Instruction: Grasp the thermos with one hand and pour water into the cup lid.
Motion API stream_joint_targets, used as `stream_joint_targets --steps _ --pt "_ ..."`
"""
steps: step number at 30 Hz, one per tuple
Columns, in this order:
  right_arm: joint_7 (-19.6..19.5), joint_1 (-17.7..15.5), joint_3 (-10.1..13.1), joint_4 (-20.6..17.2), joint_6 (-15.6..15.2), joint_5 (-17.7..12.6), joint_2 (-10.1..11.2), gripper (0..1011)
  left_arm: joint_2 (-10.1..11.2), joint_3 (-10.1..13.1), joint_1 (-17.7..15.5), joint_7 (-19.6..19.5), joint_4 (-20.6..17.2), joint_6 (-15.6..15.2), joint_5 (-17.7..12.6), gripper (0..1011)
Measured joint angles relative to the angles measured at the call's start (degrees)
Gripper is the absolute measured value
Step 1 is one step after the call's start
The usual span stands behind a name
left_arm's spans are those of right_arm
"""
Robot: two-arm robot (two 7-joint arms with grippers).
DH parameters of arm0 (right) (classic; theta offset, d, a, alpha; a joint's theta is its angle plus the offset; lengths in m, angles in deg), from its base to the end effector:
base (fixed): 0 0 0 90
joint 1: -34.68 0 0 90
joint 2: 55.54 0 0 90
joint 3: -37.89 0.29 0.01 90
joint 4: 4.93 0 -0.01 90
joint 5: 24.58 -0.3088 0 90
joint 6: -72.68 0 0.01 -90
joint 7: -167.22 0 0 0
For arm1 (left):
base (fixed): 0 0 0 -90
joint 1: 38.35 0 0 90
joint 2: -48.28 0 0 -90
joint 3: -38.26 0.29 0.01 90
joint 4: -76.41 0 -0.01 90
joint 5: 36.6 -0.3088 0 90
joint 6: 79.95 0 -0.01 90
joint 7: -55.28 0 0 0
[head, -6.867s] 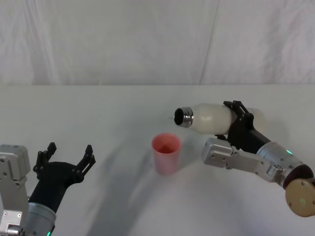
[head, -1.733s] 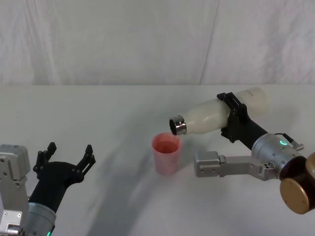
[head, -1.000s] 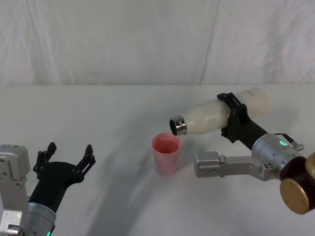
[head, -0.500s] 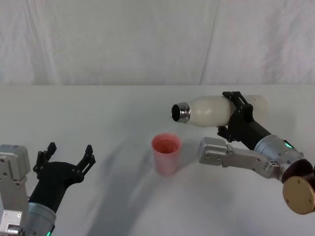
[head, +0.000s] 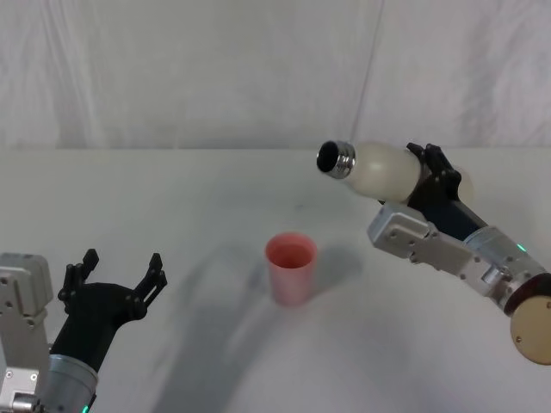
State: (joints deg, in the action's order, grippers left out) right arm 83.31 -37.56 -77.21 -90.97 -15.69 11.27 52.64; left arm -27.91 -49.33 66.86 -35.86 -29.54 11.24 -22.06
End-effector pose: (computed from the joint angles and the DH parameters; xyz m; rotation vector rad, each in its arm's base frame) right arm 0.3887 0.0317 -0.2420 -0.5634 -0.9370 -1.0002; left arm 0.2530 0.0376 -0.2852 -0.0379 0.0139 1.4461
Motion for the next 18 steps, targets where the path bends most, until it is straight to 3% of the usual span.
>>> stream_joint_targets --steps 18 --pt "2.7 -2.5 5.4 -2.9 2.5 -11.2 -1.5 950 0.0 0.0 0.0 0.0 0.0 0.0 0.0 1001"
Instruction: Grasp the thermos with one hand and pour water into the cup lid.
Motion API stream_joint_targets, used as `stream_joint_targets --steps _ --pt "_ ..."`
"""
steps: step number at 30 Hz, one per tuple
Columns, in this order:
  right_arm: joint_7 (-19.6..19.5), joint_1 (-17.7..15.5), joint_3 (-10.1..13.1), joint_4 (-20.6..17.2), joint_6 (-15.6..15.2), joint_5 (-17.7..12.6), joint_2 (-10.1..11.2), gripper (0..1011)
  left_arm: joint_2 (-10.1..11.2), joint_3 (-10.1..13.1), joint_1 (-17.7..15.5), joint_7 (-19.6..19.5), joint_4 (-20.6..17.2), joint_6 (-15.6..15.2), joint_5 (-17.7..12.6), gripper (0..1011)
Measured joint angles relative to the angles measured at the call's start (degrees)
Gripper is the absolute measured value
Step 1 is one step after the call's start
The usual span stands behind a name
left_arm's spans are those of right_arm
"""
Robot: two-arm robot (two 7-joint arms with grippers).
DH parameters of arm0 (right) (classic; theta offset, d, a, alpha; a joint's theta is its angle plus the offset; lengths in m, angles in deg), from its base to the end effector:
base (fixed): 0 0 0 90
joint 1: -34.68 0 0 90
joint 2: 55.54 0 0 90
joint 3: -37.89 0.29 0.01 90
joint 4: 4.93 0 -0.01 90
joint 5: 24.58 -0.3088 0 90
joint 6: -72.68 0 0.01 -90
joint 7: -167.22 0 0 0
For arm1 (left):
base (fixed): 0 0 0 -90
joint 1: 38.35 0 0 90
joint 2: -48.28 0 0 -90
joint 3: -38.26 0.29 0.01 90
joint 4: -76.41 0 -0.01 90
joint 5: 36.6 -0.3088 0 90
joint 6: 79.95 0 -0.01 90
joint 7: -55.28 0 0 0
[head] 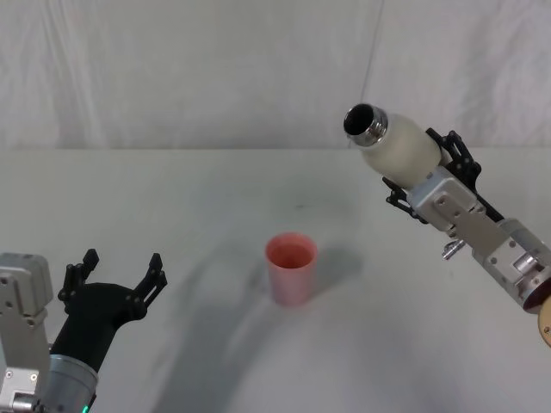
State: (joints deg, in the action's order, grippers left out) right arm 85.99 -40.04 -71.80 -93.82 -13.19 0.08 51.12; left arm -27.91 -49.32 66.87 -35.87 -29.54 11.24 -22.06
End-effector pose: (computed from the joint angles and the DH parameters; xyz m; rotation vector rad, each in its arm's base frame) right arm 0.3838 0.0187 -0.2315 -0.3758 -0.7715 -1.0538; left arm 0.2529 0.0375 -0.2853 -0.0378 0.0142 1.4457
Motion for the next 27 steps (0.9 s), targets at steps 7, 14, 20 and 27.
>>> stream_joint_targets --steps 7,14,20,27 --pt "-0.4 -0.7 1.2 -0.5 0.4 -1.6 -0.4 950 0.0 0.0 0.0 0.0 0.0 0.0 0.0 1001" --pt "-0.4 -1.9 3.4 -1.2 0.6 -5.4 -1.5 950 0.0 0.0 0.0 0.0 0.0 0.0 0.0 1001" --pt "0.5 -2.8 5.4 -1.3 0.6 -9.8 -2.6 950 0.0 0.0 0.0 0.0 0.0 0.0 0.0 1001" --pt "1.5 -3.8 7.8 -1.1 0.0 -14.9 -3.7 950 0.0 0.0 0.0 0.0 0.0 0.0 0.0 1001"
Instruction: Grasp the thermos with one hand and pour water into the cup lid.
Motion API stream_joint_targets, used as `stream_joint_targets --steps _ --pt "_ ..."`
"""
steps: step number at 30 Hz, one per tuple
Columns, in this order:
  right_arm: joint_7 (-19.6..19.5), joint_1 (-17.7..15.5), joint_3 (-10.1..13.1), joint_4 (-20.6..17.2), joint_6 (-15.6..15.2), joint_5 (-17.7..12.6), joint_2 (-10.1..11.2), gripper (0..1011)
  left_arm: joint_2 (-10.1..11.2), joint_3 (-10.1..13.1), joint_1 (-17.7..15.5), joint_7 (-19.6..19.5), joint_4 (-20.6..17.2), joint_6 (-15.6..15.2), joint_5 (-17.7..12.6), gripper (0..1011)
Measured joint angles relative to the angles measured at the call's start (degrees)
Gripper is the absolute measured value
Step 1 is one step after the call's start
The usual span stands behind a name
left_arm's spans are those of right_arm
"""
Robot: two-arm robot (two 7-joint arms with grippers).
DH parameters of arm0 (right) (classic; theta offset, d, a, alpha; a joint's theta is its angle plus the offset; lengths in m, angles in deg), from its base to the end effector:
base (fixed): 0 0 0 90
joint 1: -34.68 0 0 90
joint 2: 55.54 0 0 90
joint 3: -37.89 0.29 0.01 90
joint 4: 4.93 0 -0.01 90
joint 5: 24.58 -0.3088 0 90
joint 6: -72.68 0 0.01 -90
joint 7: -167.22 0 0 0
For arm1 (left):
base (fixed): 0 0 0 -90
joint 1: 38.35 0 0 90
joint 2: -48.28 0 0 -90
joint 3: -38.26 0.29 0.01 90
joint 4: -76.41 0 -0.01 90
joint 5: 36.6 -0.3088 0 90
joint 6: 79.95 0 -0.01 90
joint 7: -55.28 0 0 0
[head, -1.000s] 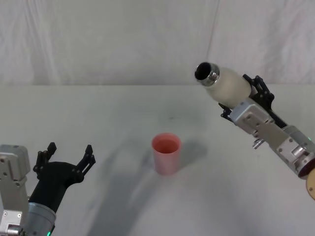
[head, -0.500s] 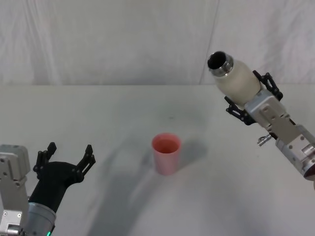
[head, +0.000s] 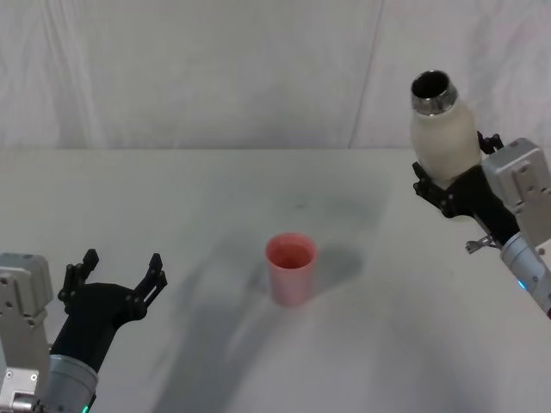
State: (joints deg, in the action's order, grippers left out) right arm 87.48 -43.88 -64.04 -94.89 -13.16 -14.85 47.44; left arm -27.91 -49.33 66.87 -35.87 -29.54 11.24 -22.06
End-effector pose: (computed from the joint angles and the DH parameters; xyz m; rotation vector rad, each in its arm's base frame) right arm 0.3762 -0.0009 -0.2372 -0.1551 -0.4903 -1.1787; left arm 0.2529 0.0376 -0.2853 -0.0378 0.0141 1.4459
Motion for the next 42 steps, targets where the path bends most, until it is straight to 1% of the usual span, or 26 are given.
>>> stream_joint_targets --steps 2,5,14,21,28,31,35,36,42 --pt "0.1 -0.1 0.2 0.0 -0.1 -0.3 -0.1 950 0.0 0.0 0.0 0.0 0.0 0.0 0.0 1001" --pt "0.4 -0.6 1.2 0.2 -0.7 -2.6 -0.6 950 0.0 0.0 0.0 0.0 0.0 0.0 0.0 1001" --pt "0.6 -1.9 3.3 0.6 -1.9 -7.2 -1.7 950 0.0 0.0 0.0 0.0 0.0 0.0 0.0 1001" --pt "0.7 -2.8 4.0 0.8 -2.4 -9.1 -1.9 950 0.0 0.0 0.0 0.0 0.0 0.0 0.0 1001" --pt "0.8 -3.1 4.3 1.8 -2.2 -10.6 -2.1 950 0.0 0.0 0.0 0.0 0.0 0.0 0.0 1001" --pt "1.1 -3.2 4.6 2.5 -2.0 -11.7 -2.4 950 0.0 0.0 0.0 0.0 0.0 0.0 0.0 1001" --pt "1.2 -3.3 5.3 4.0 -1.1 -13.9 -3.0 950 0.0 0.0 0.0 0.0 0.0 0.0 0.0 1001" --pt "1.2 -3.3 5.3 4.0 -1.1 -13.9 -3.0 950 0.0 0.0 0.0 0.0 0.0 0.0 0.0 1001" --pt "1.2 -3.5 5.9 5.8 0.0 -16.0 -3.6 950 0.0 0.0 0.0 0.0 0.0 0.0 0.0 1001"
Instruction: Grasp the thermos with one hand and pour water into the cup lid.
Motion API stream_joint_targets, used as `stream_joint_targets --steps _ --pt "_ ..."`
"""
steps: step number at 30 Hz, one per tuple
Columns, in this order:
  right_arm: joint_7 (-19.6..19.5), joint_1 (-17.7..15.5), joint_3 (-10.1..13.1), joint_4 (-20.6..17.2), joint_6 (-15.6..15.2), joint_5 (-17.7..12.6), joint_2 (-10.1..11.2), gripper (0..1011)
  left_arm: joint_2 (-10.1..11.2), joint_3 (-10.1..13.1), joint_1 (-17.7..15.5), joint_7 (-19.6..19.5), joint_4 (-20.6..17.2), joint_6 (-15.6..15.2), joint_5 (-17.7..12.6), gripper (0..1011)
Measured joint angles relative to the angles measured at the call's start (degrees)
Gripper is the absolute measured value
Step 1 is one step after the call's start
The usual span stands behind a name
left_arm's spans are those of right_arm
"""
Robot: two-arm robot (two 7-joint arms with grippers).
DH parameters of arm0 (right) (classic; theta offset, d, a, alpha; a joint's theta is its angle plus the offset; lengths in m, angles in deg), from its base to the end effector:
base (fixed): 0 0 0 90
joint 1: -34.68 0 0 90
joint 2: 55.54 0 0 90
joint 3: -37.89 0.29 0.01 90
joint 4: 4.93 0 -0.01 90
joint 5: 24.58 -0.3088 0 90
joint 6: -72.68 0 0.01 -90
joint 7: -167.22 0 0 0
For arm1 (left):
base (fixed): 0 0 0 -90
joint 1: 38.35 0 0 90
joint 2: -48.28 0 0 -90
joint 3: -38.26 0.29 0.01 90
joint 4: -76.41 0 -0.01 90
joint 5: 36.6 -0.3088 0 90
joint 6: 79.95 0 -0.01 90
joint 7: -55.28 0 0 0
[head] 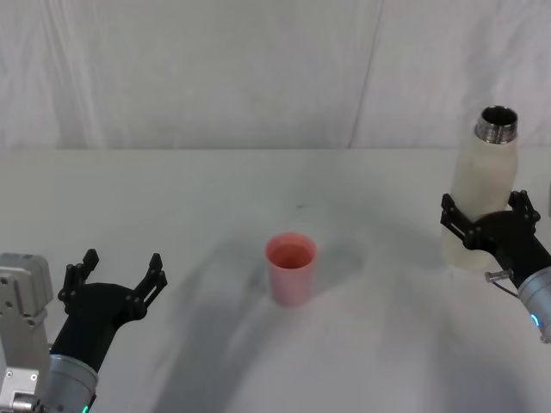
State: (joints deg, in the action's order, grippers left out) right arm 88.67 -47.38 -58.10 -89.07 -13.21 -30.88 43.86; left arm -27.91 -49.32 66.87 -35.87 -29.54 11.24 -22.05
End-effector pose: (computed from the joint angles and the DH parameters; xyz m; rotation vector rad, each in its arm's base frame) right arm 0.3673 -0.0207 -0.2849 0.0125 -0.1207 -1.2819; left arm 0.2529 0.0375 -0.2853 -0.0379 0.0143 1.4457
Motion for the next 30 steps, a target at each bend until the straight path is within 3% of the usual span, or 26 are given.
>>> stream_joint_targets --steps 30 --pt "1.2 -0.1 0.1 4.0 2.9 -3.6 0.5 950 0.0 0.0 0.0 0.0 0.0 0.0 0.0 1001"
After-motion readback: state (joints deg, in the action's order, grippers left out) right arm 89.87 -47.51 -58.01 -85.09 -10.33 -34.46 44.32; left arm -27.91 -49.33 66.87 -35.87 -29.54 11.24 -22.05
